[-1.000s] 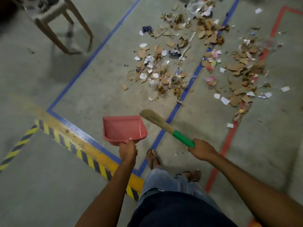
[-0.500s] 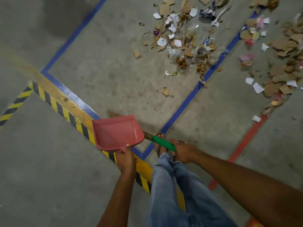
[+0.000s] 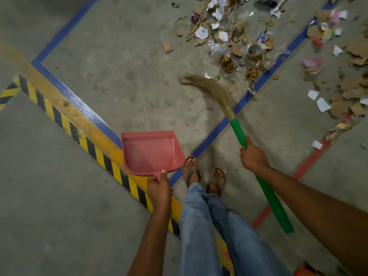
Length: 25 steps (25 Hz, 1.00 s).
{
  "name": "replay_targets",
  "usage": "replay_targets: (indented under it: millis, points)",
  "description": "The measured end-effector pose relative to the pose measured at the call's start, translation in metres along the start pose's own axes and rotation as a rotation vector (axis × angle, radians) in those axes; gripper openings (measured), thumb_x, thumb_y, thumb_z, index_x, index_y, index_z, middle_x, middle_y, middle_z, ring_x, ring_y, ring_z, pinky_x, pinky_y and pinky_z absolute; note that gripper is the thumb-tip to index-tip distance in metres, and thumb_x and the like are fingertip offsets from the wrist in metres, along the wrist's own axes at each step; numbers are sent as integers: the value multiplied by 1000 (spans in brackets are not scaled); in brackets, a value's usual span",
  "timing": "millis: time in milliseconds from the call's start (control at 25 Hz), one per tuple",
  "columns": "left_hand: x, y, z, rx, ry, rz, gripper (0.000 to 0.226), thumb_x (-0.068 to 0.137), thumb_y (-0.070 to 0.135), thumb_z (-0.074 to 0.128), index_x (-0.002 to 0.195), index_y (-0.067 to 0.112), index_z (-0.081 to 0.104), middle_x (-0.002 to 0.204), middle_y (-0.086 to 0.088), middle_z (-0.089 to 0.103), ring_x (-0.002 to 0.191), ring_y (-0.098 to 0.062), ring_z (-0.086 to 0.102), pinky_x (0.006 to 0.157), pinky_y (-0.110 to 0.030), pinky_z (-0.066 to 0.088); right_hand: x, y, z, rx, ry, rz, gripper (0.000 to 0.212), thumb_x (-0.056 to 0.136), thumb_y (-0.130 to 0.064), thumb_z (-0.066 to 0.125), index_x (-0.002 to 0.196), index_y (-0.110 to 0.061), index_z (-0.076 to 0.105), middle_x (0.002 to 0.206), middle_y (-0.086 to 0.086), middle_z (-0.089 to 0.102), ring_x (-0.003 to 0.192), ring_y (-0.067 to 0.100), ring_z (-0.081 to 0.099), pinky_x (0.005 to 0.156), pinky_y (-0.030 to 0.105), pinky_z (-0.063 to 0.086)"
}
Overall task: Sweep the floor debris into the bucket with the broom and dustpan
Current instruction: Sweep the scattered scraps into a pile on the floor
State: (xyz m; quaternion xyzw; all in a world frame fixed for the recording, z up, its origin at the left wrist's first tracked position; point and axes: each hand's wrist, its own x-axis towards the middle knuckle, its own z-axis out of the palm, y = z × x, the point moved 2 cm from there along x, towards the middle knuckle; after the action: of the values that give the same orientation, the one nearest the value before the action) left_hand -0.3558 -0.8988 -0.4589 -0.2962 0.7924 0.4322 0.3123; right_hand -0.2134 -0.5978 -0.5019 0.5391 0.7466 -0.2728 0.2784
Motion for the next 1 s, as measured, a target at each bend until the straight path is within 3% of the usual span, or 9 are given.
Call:
replay_targets:
  millis: [120,240,360,440,520,600,680,840,1000]
  points:
    - [-24,18,-7,-37,13,-3,29,103,30,58,91,4,54,76,-13,65,46,-17,47,37,-23,36,-45,5,-31,33,36,-146,59,106,-41,37,160,-30,16,121,23,65,100,42,65,80,44,52]
    - [-37,32,-30,-49,53,32,30,101,36,59,84,13,51,79,-12,68,49,-22,52,46,-29,46,-95,-24,-39,62,-50,-322,60,106,-39,41,160,-30,18,118,19,67,98,38,66,73,36,47]
    - [-36,42,-63,55,230,18,43,85,65,55,93,23,58,93,-10,74,79,-38,70,76,-48,59,-132,-74,-12,49,-266,-482,69,103,-37,47,161,-30,11,122,17,67,97,35,67,78,39,54]
    - [-33,57,-88,92,330,-24,45,91,57,57,111,17,61,109,-16,73,99,-42,68,86,-42,53,-139,-118,20,-64,-402,-607,74,102,-38,46,161,-30,3,134,19,60,106,37,65,86,44,54]
    - [-21,62,-112,79,379,-19,46,95,51,58,116,11,60,112,-21,72,104,-43,66,85,-43,49,-133,-169,52,-188,-470,-648,69,102,-33,46,160,-27,10,138,19,57,112,40,62,86,42,52]
    - [9,54,-129,43,359,-11,56,86,64,53,109,13,62,100,-19,74,92,-42,70,84,-45,55,-115,-214,82,-248,-505,-612,62,102,-27,48,158,-22,22,135,20,59,113,40,62,81,39,51]
    - [52,44,-142,0,336,3,66,77,73,47,101,14,63,85,-12,75,80,-39,72,80,-53,59,-84,-239,110,-174,-506,-472,56,102,-26,49,154,-18,32,138,20,58,119,38,61,91,39,53]
    - [107,67,-158,-28,234,73,56,84,65,52,98,12,60,79,-3,74,57,-27,66,70,-53,59,-37,-243,114,39,-240,-82,57,101,-29,44,155,-22,29,134,22,59,118,41,60,97,43,52]
    - [146,93,-162,110,128,154,53,81,70,49,97,20,58,89,-5,74,78,-38,71,76,-57,59,-67,-221,57,223,-72,-9,60,105,-32,42,160,-27,19,120,21,63,92,34,64,80,39,54]
